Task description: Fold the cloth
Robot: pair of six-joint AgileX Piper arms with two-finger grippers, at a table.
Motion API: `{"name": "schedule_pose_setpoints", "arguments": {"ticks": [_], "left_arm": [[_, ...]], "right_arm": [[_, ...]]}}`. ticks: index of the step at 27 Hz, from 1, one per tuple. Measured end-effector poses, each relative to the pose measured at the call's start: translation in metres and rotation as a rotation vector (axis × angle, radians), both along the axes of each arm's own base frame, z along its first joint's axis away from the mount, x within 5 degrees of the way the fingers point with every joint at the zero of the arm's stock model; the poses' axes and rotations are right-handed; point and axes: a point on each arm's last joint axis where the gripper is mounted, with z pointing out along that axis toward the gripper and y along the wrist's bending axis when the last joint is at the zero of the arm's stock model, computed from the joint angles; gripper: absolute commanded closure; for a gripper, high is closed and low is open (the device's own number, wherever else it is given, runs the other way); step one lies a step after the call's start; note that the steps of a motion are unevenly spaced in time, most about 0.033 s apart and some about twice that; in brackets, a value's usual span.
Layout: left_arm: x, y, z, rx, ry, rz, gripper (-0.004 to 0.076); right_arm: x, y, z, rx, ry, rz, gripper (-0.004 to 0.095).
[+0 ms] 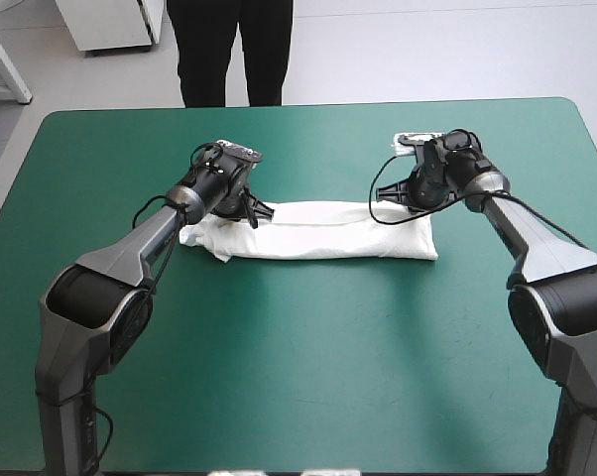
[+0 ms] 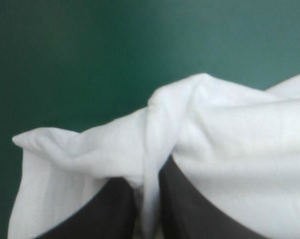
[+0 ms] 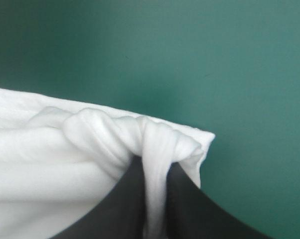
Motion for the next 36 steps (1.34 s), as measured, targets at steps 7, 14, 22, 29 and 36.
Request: {"name": "schedule_pose_setpoints", "arguments": {"ticks": [7, 14, 22, 29, 36], "left_arm": [[0.003, -0.002, 0.048, -0.011, 0.007, 0.021, 0.0213], [-0.007, 0.001, 0.09, -0.052, -0.048, 0.024, 0.0392], [-0.027, -0.011, 0.125, -0.237, -0.074, -0.089, 0.0734], [-0.046, -0.068, 0.116, -0.308, -0.038, -0.288, 0.0734], [-0.044, -0.11, 0.061, -0.276, 0.077, -0.351, 0.0734]], "right_arm": [[-0.003, 0.0, 0.027, 0.021, -0.004, 0.001, 0.0463], [-0.022, -0.009, 0.062, 0.005, -0.03, -0.007, 0.0463], [-0.036, -0.017, 0.081, -0.027, -0.03, -0.044, 0.0473], [-0.045, -0.033, 0.085, -0.012, -0.016, -0.103, 0.0518], [-0.045, -0.065, 0.087, 0.082, 0.01, -0.154, 0.0538]]}}
